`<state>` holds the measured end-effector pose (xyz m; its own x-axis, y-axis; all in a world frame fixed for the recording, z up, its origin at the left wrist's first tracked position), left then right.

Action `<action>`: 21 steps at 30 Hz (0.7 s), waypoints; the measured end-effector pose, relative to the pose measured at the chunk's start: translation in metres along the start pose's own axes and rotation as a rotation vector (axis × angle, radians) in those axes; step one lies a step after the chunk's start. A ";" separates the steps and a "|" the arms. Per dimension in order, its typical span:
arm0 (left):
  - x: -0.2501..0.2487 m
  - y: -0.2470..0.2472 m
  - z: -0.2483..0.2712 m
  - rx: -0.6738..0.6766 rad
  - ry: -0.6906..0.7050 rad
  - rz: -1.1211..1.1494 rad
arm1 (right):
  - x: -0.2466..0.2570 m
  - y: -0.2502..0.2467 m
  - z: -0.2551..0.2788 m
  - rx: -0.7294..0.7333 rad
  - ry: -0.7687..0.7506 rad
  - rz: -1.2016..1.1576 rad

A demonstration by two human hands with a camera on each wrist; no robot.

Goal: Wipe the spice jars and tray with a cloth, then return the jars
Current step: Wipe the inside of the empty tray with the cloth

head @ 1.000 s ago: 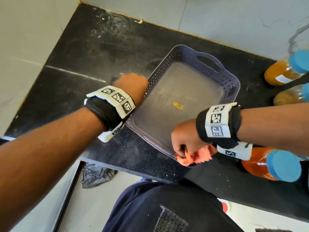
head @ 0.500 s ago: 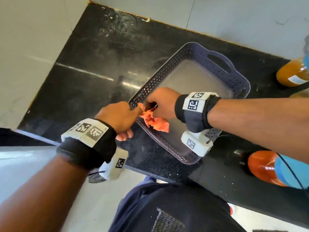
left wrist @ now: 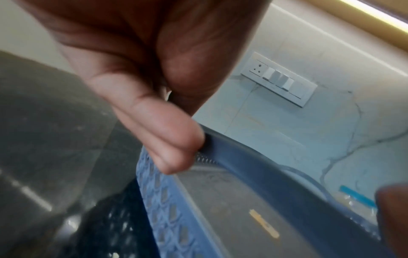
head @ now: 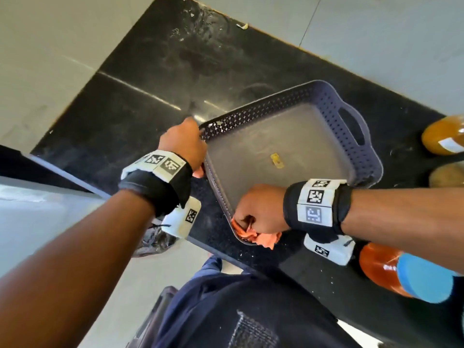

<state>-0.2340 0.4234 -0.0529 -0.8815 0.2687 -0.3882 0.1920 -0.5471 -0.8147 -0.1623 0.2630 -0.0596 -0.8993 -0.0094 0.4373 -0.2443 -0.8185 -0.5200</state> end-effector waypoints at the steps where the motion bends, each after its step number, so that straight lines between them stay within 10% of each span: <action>1: -0.002 -0.002 -0.001 -0.014 0.009 -0.011 | 0.001 -0.004 -0.003 -0.016 0.000 0.022; 9: 0.005 0.018 0.023 0.254 -0.117 0.140 | -0.017 -0.072 -0.027 -0.537 0.171 -0.150; 21: -0.008 0.027 0.029 0.105 0.000 -0.146 | 0.006 -0.027 -0.012 -0.075 -0.173 0.340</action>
<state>-0.2339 0.3836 -0.0592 -0.8966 0.3515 -0.2693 0.0159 -0.5823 -0.8129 -0.1651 0.2921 -0.0513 -0.8608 -0.3749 0.3443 0.0261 -0.7080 -0.7057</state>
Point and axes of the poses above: each hand's wrist, its own z-axis away from the middle knuckle, its own y-axis out of the palm, x = y × z, the point moved 5 cm from there along -z, towards the middle knuckle, and after that the axes turned 1 degree about x, right-handed, at the moved point
